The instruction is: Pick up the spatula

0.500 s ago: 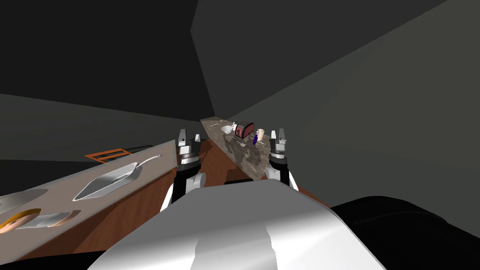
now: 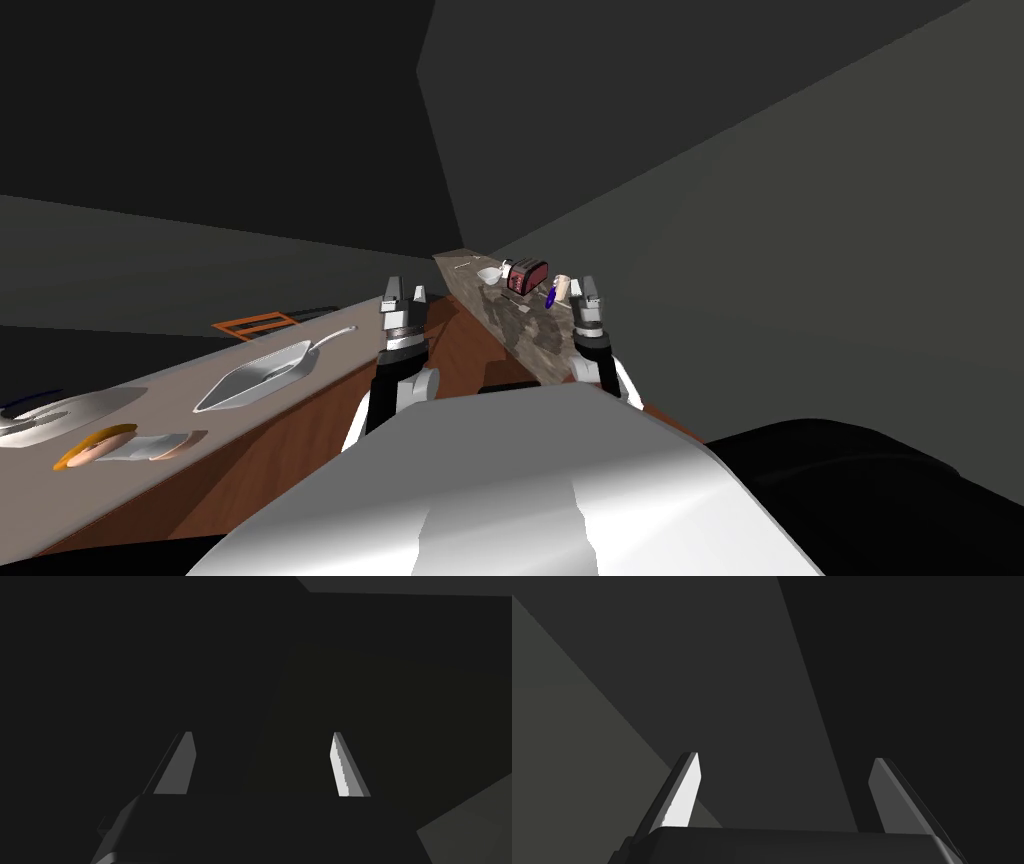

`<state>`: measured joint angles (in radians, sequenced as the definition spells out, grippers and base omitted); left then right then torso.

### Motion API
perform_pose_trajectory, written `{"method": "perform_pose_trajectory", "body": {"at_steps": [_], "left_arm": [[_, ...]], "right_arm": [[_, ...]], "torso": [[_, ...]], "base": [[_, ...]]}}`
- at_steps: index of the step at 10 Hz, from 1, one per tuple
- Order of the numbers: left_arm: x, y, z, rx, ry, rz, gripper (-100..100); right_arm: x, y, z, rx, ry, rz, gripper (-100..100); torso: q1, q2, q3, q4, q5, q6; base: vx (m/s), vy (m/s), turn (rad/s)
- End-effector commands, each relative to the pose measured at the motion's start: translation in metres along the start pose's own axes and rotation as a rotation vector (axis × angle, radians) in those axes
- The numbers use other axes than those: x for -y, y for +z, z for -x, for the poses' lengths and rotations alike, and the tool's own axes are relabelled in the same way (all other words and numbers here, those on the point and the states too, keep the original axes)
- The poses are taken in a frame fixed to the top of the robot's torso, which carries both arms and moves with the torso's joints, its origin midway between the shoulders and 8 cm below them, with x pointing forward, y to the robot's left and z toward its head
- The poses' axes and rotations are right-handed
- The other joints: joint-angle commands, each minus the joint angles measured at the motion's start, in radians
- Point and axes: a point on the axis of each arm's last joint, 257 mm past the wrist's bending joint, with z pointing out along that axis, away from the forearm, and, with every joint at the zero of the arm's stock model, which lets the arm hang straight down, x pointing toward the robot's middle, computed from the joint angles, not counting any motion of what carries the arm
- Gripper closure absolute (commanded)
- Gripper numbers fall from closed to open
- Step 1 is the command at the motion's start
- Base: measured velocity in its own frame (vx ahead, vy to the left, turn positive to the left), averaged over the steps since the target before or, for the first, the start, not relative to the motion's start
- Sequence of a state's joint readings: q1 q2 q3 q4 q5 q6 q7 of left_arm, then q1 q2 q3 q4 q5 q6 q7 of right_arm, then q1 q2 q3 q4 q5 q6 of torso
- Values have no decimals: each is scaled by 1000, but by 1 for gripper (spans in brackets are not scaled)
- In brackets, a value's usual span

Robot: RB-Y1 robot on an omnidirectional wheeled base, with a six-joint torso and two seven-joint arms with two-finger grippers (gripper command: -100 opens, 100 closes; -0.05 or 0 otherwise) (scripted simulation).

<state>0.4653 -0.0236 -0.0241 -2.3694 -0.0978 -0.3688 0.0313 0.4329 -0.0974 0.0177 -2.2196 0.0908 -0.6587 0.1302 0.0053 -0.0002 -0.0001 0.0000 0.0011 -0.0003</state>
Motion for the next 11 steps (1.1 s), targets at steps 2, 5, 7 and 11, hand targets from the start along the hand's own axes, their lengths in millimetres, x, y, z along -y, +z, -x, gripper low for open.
{"method": "perform_pose_trajectory", "body": {"at_steps": [2,5,7,11], "left_arm": [[0,0,0,0,0,0,0],[0,0,0,0,0,0,0],[0,0,0,0,0,0,0],[0,0,0,0,0,0,0]], "right_arm": [[3,-1,-14,-79,-17,22,-100],[6,-3,-24,-142,-31,38,-100],[9,-5,-33,-197,-45,54,-100],[18,-10,-50,-314,-78,87,-100]], "torso": [[-1,0,0,0,0,0],[-2,-1,0,0,0,0],[-1,-1,0,0,0,0],[1,-1,-1,0,0,0]], "base": [[-4,62,42],[9,53,51],[15,73,66],[17,78,71]]}}
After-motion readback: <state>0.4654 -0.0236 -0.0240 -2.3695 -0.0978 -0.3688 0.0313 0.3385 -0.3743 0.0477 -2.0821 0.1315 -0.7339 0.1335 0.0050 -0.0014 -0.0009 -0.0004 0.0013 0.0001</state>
